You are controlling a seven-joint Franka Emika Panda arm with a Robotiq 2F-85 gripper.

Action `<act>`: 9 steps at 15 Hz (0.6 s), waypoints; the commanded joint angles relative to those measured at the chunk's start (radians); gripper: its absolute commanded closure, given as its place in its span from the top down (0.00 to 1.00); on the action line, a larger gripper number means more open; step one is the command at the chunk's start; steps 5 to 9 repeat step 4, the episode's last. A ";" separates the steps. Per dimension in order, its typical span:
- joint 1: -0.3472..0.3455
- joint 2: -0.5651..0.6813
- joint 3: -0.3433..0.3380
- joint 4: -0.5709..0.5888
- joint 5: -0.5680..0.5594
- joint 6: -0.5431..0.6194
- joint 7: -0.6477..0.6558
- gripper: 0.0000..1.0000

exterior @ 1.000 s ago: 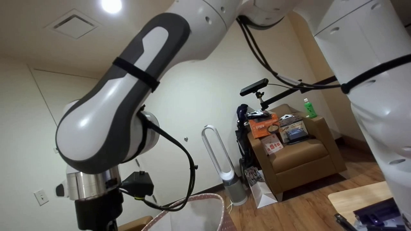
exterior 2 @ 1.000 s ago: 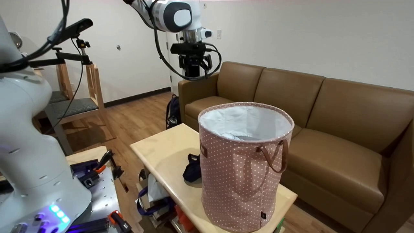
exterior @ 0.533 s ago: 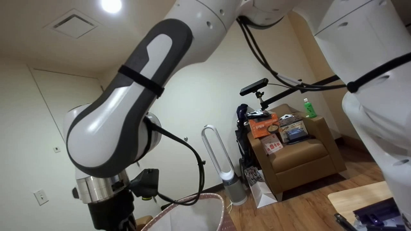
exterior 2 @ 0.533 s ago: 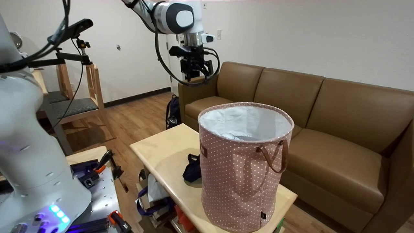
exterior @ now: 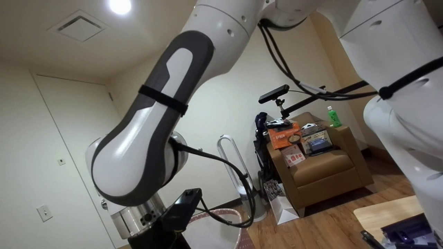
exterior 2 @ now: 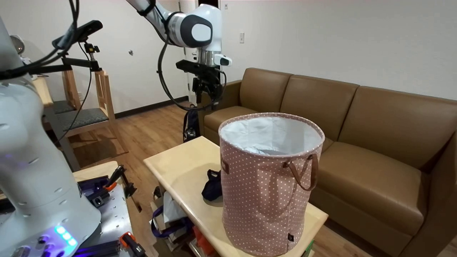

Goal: Put the pajama pants into the laundry bin

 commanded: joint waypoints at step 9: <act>0.040 -0.001 -0.027 -0.011 -0.001 -0.001 0.052 1.00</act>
